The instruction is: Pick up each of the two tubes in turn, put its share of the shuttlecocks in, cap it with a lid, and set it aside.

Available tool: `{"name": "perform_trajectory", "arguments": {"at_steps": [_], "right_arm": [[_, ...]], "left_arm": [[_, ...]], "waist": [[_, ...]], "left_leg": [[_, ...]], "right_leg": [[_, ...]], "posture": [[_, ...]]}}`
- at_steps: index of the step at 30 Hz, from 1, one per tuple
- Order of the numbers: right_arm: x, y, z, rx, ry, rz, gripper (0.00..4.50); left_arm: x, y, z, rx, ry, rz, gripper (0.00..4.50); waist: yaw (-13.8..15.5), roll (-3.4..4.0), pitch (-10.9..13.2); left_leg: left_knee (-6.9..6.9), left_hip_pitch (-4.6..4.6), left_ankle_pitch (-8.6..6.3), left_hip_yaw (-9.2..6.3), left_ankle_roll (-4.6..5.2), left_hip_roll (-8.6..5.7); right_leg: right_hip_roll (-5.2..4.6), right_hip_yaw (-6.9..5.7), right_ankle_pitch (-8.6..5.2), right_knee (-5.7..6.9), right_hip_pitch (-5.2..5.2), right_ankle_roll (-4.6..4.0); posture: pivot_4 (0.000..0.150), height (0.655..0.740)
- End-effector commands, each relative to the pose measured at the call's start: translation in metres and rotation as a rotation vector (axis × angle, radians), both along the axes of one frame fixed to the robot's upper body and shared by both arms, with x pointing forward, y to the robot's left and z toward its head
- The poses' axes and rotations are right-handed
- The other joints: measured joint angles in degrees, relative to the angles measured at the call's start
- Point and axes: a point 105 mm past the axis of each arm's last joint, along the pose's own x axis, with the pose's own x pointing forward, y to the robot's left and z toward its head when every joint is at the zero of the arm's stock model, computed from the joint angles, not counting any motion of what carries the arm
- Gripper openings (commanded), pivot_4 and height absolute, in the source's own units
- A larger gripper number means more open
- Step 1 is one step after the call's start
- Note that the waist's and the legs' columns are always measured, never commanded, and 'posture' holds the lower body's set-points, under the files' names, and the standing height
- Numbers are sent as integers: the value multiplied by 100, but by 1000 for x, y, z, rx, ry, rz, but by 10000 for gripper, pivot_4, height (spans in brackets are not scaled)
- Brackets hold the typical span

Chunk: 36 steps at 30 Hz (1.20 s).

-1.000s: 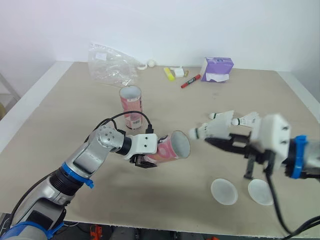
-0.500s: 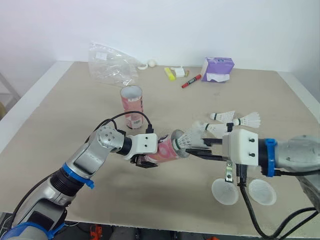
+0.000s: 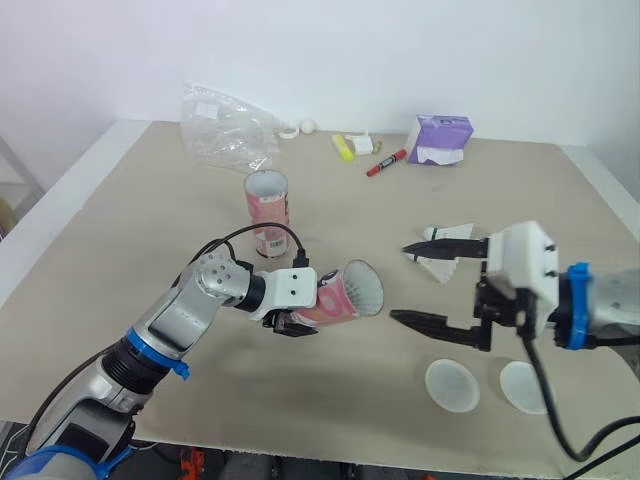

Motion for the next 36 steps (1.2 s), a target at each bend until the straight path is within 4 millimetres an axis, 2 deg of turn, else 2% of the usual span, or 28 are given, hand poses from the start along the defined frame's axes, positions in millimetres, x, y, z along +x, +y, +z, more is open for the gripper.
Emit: {"name": "perform_trajectory", "arguments": {"at_steps": [1,6,7,8,12,13,16,20,24,30,36], "right_arm": [[-1,-19,1,27,-22,-89,44735],[-2,-7,6,73,-43,-40,44735],[-2,-5,6,75,-43,-33,39597],[-2,-2,7,71,-47,-18,36319],[1,21,9,-66,-92,89,17483],[2,25,8,-95,-99,109,10854],[3,35,4,-148,-98,156,416],[4,44,-4,-235,-95,212,416],[18,59,-9,-338,-119,260,416],[32,80,-11,-392,-128,319,416],[39,89,-36,-536,-57,387,416]], "left_arm": [[3,12,-25,85,49,58,30163],[3,11,-25,87,47,51,30163],[3,11,-25,88,47,51,30163],[3,11,-25,88,46,50,30163],[4,11,-23,89,42,48,30163],[5,10,-22,88,42,48,30163],[5,10,-21,87,41,49,30163],[6,9,-21,87,39,48,30163],[6,8,-21,84,39,49,30163],[7,6,-22,77,40,52,30163],[7,5,-22,72,39,58,30163]], "waist": [[9,2,0],[4,14,-5],[2,14,-5],[1,14,-5],[-4,20,-4],[6,18,-4],[10,9,-2],[10,7,-1],[1,12,-1],[13,11,0],[15,10,-1]], "left_leg": [[-1,0,0,0,0,0],[-1,4,1,1,2,2],[-1,5,1,0,3,4],[-1,5,2,0,3,5],[-1,6,2,5,3,5],[-1,4,2,8,3,4],[-1,2,2,4,3,4],[0,-5,1,7,3,1],[1,1,2,9,3,0],[1,0,2,0,4,3],[7,-5,3,3,4,-3]], "right_leg": [[0,0,0,0,0,-1],[7,0,3,1,0,-1],[11,-1,4,1,0,-1],[13,-1,4,1,0,-1],[18,-9,4,1,-3,0],[17,-9,4,1,-6,0],[16,-15,1,0,-5,2],[8,-13,0,-2,-8,3],[7,-14,3,0,-9,1],[4,-33,1,-1,-16,0],[-5,-36,4,0,-10,-2]], "posture": [[1500,7400],[1500,7400],[1500,7400],[1500,7400],[1500,7400],[1500,7400],[1500,7400],[1500,7400],[1500,7400],[1500,7400],[1500,7400]]}}
